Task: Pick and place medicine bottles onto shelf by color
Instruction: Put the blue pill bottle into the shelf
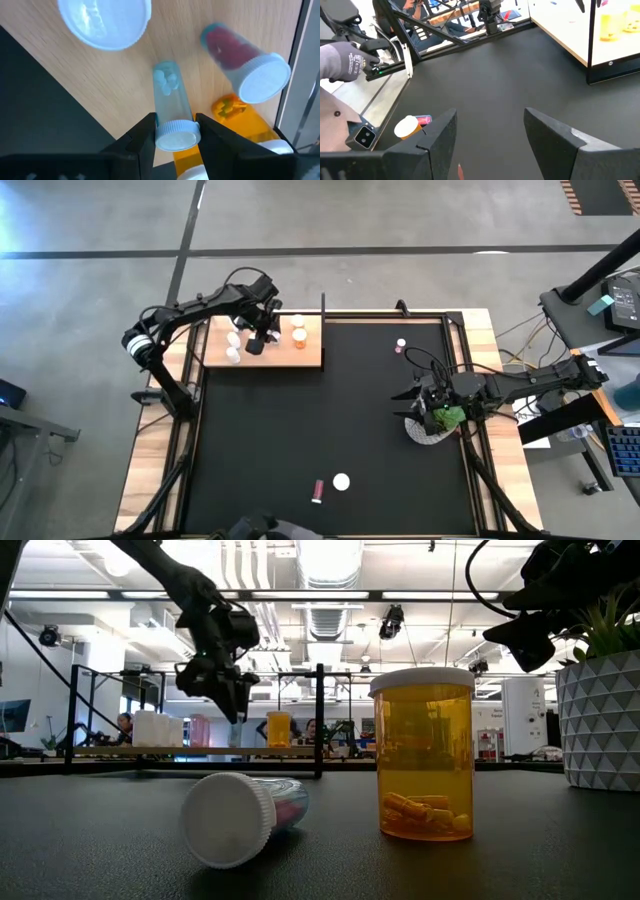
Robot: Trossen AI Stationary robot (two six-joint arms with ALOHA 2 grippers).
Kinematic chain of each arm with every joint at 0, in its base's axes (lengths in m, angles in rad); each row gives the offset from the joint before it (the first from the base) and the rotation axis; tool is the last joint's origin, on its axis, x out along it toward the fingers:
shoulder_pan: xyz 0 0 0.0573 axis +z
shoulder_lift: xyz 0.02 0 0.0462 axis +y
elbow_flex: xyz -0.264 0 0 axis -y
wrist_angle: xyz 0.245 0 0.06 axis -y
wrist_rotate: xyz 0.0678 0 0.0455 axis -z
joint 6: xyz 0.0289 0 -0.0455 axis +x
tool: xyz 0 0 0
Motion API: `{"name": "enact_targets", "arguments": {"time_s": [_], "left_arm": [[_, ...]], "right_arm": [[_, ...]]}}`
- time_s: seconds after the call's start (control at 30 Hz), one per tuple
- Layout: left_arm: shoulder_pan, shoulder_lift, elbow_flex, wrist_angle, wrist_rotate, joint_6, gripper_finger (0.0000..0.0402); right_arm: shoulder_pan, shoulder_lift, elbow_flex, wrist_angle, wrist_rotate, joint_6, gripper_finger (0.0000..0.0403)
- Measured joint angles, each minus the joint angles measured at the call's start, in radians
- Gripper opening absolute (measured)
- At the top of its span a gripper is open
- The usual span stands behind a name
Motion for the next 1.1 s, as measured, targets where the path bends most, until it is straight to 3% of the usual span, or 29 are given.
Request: {"name": "enact_targets", "arguments": {"time_s": [1.1], "left_arm": [[0.031,0.0,-0.011,-0.001,0.0,0.002,0.0114]], "right_arm": [[0.0,0.0,0.0,0.0,0.0,0.0,0.0219]]}}
